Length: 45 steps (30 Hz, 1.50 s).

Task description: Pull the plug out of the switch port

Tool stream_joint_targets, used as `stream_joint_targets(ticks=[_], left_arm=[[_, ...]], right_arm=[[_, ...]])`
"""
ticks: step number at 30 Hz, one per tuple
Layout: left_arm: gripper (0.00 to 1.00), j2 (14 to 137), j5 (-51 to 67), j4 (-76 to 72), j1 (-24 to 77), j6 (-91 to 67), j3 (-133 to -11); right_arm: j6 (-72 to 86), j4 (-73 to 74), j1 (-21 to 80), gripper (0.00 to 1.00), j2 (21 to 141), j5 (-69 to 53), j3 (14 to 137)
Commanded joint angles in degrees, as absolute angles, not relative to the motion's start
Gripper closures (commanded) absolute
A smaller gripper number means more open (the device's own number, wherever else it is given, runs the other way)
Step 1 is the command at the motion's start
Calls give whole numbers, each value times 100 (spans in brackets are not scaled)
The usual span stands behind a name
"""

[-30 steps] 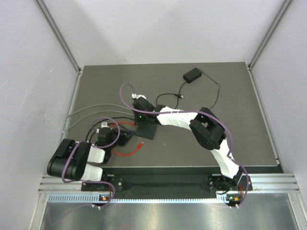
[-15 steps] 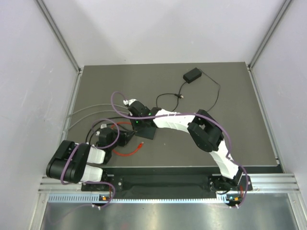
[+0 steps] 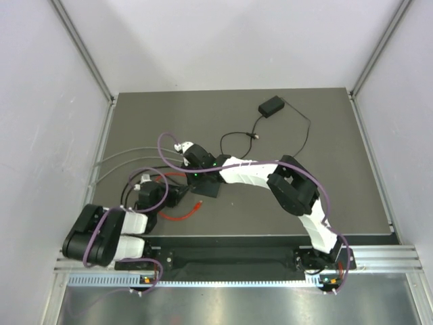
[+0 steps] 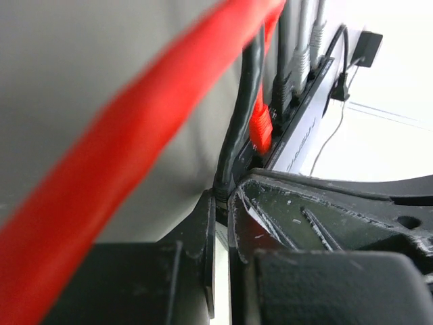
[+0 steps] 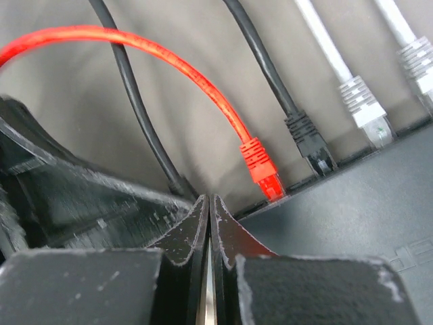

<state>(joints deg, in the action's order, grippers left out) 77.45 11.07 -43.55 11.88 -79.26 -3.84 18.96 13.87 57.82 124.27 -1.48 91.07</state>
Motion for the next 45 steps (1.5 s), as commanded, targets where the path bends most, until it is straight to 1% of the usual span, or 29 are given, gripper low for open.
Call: stream_joint_targets(ticks=[1, 5, 9, 13, 14, 15, 16, 17, 18, 19, 21, 23, 24, 25, 27, 28, 30, 31, 32, 34, 36, 38, 42, 45], left_arm=[[100, 7191, 115, -3948, 1090, -7375, 282], [100, 6365, -246, -3376, 1116, -7146, 176], [100, 6005, -352, -2981, 1116, -6970, 53], [100, 5205, -115, -2130, 1125, -6645, -271], [100, 4977, -36, -1648, 1125, -6479, -307], [100, 4470, -26, -1452, 1125, -6391, -342], [100, 4230, 182, -1302, 1125, -6311, -395], [100, 3819, 524, -1205, 1125, -6128, -422], [100, 3667, 701, -987, 1125, -6030, -474], [100, 3517, 947, -854, 1125, -5881, -614], [100, 3253, 1711, -826, 1125, -5818, -668], [100, 3112, 2108, -809, 1125, -6081, -633], [100, 3059, 2527, -1070, 1151, -6230, -555], [100, 2972, 2644, -1081, 1169, -6536, -388], [100, 2638, 2873, -994, 1186, -6740, -256], [100, 2524, 2978, -924, 1187, -6793, -194], [100, 2286, 3111, -835, 1187, -6733, -176], [100, 2242, 3277, -835, 1187, -6715, -176], [100, 2215, 3348, -826, 1187, -6671, -176], [100, 2232, 3637, -931, 1187, -6714, -176], [100, 2294, 3787, -1011, 1187, -6689, -184], [100, 2373, 3971, -1002, 1187, -6610, -211], [100, 2505, 4139, -976, 1204, -6548, -193], [100, 2452, 4254, -976, 1204, -6539, -202]], right_arm=[[1740, 2470, 5775, 100, 12261, -325, 8658], [1767, 2470, 5766, 99, 12199, -579, 8604], [1802, 2409, 5766, 99, 12165, -694, 8657], [1977, 2109, 5766, 93, 11787, -879, 8455], [2021, 2101, 5748, 92, 11708, -835, 8420], [2048, 2118, 5748, 91, 11507, -757, 8403], [2109, 2170, 5722, 88, 11392, -582, 8350], [2135, 2188, 5678, 87, 11269, -537, 8306], [2162, 2171, 5634, 86, 10989, -536, 8253], [2188, 2171, 5529, 80, 10847, -554, 8122], [2197, 2197, 5388, 75, 10427, -641, 8007], [2180, 2101, 5142, 68, 10205, -1210, 7858], [2162, 2109, 5055, 67, 10091, -1465, 7857], [2153, 2101, 4880, 62, 10046, -1981, 7866], [2110, 1969, 4729, 57, 9958, -2450, 7822], [2083, 1899, 4615, 48, 9923, -2835, 7761], [2065, 1496, 4527, 38, 9888, -3267, 7673], [2092, 1294, 4518, 30, 9905, -3705, 7621], [2135, 1127, 4544, 28, 9957, -3900, 7655], [2206, 1108, 4710, 27, 10203, -4287, 7891], [2250, 1090, 4842, 27, 10483, -4429, 8024], [2425, 976, 4974, 30, 10643, -4553, 8182], [2855, 124, 5018, 34, 10827, -4421, 8016], [2961, 44, 5027, 37, 11099, -4570, 8226]])
